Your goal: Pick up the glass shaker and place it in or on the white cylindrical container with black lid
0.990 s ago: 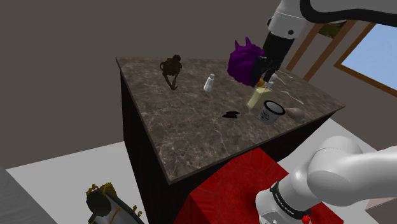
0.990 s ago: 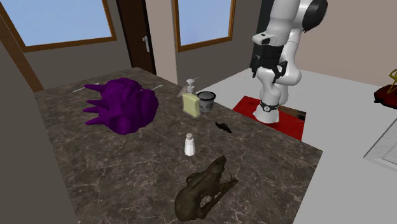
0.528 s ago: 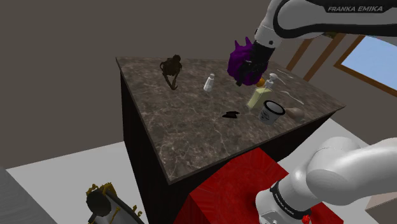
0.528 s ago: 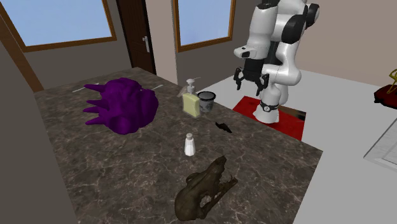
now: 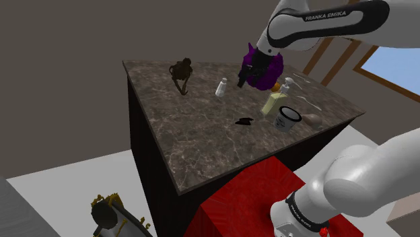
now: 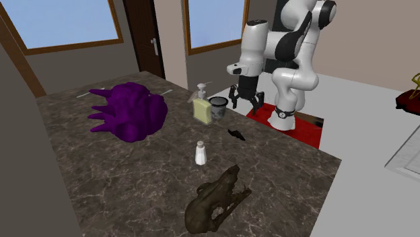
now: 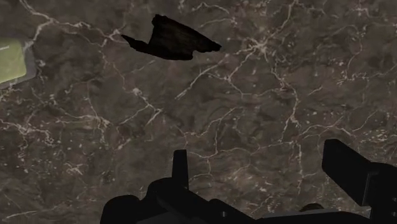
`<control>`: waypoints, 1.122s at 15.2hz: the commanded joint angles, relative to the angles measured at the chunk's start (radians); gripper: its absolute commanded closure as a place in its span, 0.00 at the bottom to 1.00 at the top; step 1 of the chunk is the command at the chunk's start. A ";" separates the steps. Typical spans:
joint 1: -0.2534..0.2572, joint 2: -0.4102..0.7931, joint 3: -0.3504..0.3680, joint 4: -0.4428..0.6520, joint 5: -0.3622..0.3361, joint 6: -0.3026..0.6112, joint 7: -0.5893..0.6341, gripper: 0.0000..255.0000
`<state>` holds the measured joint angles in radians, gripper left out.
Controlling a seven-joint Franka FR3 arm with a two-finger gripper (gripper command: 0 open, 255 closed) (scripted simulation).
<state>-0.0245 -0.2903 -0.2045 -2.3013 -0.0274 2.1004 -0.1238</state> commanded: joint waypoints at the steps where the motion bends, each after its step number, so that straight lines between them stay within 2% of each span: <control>1: -0.001 0.067 -0.025 0.022 0.027 0.063 -0.036 0.00; 9: -0.017 0.356 -0.085 0.206 0.214 0.213 -0.204 0.00; 15: -0.077 0.581 -0.074 0.407 0.381 0.253 -0.329 0.00; 17: -0.084 0.607 -0.067 0.424 0.396 0.263 -0.339 0.00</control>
<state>-0.1028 0.2943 -0.2758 -1.8927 0.3548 2.3560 -0.4528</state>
